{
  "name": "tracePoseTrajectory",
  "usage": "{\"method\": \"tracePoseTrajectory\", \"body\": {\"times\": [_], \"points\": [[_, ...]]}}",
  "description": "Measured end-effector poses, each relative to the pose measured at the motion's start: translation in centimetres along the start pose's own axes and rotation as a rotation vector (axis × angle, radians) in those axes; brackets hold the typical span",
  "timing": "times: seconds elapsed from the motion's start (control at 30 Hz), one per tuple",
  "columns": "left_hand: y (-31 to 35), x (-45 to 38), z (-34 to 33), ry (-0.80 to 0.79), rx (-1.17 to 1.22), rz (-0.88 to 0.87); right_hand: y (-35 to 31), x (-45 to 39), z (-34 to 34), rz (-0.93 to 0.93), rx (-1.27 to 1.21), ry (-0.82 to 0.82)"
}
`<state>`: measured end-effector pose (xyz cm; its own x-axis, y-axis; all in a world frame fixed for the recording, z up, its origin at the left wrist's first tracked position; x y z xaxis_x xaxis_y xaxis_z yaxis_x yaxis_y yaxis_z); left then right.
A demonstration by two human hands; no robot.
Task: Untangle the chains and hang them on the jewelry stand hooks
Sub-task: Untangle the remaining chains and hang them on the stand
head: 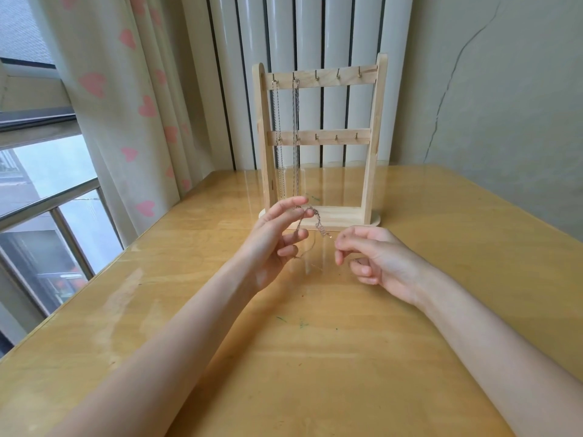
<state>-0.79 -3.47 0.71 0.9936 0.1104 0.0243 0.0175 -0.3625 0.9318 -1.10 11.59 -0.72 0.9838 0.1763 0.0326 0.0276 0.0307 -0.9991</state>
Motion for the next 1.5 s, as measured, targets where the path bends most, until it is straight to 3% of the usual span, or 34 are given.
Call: {"method": "tracePoseTrajectory", "body": {"times": [0.13, 0.23, 0.37, 0.57, 0.7, 0.77, 0.9, 1.0, 1.23, 1.3, 1.4, 1.5], "points": [[0.1, 0.3, -0.4, -0.041, -0.014, 0.006, 0.3, 0.2, -0.4, 0.001, 0.097, -0.044], [-0.1, 0.6, -0.8, -0.099, -0.093, 0.012, 0.2, 0.3, -0.8, 0.012, 0.034, -0.066], [-0.2, 0.5, -0.6, -0.108, -0.154, 0.011, -0.1, -0.3, 0.5, 0.042, -0.018, 0.087], [-0.1, -0.6, 0.9, -0.022, -0.618, -0.207, -1.0, -0.8, 2.3, 0.011, -0.436, 0.153], [-0.5, -0.8, 0.5, -0.020, -0.803, -0.341, -1.5, -0.7, 2.1, 0.067, -0.488, 0.070], [-0.5, -1.0, 0.9, 0.012, -0.723, -0.296, -1.8, -0.7, 2.1, 0.096, -0.498, 0.058], [-0.7, -1.4, 2.0, 0.044, -0.276, -0.026, -1.8, -0.9, 2.4, 0.060, -0.641, 0.083], [-0.6, -1.5, 2.1, 0.076, -0.036, 0.093, -1.3, -0.9, 2.5, 0.031, -0.497, 0.135], [-0.2, -0.1, -0.2, -0.027, -0.359, -0.106, -0.9, 0.3, 0.2, 0.159, 0.362, 0.197], [-0.1, 0.3, -0.8, -0.053, -0.430, -0.162, -1.3, 0.5, -0.6, 0.197, 0.355, 0.131], [0.2, 0.6, -1.1, -0.042, -0.510, -0.238, -1.7, 0.9, -1.8, 0.135, 0.079, -0.021], [0.3, 0.6, -1.2, -0.035, -0.582, -0.288, -1.4, 0.9, -1.8, 0.072, 0.024, -0.032]]}}
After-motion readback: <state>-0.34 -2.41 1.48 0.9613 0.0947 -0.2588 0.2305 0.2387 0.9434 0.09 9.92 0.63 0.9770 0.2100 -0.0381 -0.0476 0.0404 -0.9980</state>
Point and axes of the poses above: each hand's wrist, its own x-axis away from the middle knuckle, its own z-axis out of the back of the hand, y = z × x, the point moved 5 cm from there along -x, towards the middle knuckle, and after that the axes turned 12 degrees about y, right-handed, at the moved point
